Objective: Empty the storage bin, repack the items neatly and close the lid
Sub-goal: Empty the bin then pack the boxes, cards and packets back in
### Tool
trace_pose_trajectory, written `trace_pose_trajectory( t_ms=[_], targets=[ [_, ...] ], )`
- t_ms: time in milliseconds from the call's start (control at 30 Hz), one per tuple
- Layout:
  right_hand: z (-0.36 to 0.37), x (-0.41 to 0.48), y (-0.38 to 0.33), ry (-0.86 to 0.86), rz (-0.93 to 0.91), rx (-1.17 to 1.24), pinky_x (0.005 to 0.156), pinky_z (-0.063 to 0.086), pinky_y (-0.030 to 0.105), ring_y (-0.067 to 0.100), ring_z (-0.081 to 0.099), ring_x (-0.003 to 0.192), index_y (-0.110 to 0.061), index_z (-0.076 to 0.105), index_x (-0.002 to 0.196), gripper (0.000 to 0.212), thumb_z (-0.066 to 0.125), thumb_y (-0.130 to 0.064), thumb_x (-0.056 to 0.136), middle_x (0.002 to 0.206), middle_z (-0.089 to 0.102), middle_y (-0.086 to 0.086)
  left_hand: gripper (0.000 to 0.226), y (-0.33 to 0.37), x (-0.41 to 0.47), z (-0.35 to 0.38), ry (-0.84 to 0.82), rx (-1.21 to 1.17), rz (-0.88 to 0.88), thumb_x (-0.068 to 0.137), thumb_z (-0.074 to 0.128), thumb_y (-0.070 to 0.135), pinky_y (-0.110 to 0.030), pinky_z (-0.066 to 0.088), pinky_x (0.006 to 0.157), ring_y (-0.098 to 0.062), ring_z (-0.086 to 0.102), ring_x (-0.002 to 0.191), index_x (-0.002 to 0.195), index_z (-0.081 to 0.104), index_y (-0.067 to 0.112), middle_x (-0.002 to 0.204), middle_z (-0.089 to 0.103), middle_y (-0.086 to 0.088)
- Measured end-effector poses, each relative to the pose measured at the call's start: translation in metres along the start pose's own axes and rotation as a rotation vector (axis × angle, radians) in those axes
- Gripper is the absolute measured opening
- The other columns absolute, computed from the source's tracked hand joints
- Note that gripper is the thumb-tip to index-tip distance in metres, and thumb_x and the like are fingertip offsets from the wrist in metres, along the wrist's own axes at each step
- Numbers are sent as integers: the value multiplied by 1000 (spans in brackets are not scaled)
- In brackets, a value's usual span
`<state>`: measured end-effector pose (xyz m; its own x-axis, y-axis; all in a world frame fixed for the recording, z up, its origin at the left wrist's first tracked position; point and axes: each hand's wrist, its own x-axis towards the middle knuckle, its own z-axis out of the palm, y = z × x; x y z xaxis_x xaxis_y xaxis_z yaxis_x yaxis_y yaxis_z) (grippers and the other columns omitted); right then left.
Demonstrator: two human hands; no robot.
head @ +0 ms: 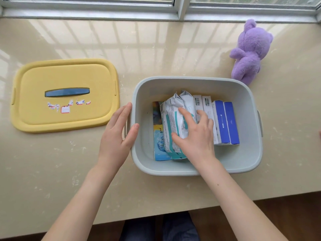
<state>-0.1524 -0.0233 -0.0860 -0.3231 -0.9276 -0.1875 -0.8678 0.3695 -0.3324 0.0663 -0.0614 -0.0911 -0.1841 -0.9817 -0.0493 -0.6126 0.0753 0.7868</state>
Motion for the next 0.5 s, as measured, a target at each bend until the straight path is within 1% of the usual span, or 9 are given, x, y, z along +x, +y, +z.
trace_pose_trajectory(
  t_ms=[67, 133, 267, 333, 400, 500],
  targets=[
    [-3, 0, 2, 1, -52, -21, 103, 35, 37, 30, 29, 128, -41, 35, 146, 74, 67, -45, 79, 151, 24, 10, 57, 0, 0, 0, -5, -6, 0, 94, 47, 41, -4, 23, 104, 3, 35, 136, 148, 39, 25, 148, 37, 21],
    [-6, 3, 3, -41, -80, -11, 106, 34, 38, 29, 26, 130, -41, 32, 147, 78, 68, -47, 78, 155, 20, 7, 57, 0, 0, 0, -8, -6, -3, 94, 47, 41, -5, 24, 105, 2, 35, 136, 148, 39, 25, 149, 38, 18],
    [-4, 6, 1, -91, -57, -31, 106, 32, 39, 31, 30, 126, -45, 28, 147, 82, 69, -48, 77, 158, 13, 8, 56, 1, 0, 0, -7, -7, -8, 94, 48, 39, -2, 23, 103, 5, 34, 135, 148, 39, 26, 147, 36, 23],
    [-1, 6, -4, -107, -7, -69, 102, 35, 39, 34, 32, 121, -47, 25, 147, 82, 69, -47, 77, 155, 15, 13, 56, 1, -1, 0, -4, -8, -8, 94, 48, 38, -2, 22, 103, 6, 33, 135, 148, 39, 26, 147, 36, 23],
    [2, 8, -10, -121, 39, -98, 97, 38, 39, 34, 34, 115, -49, 23, 145, 82, 69, -47, 77, 149, 22, 16, 56, 2, -1, 0, -3, -14, -7, 94, 48, 38, -1, 22, 104, 8, 32, 135, 148, 39, 26, 147, 36, 23],
    [6, 9, -14, -99, 69, -67, 92, 40, 39, 33, 35, 108, -49, 27, 142, 80, 72, -39, 76, 140, 31, 16, 56, 2, -1, 0, 1, -19, -9, 94, 49, 38, -1, 22, 103, 9, 32, 135, 148, 39, 26, 146, 35, 25]
  ],
)
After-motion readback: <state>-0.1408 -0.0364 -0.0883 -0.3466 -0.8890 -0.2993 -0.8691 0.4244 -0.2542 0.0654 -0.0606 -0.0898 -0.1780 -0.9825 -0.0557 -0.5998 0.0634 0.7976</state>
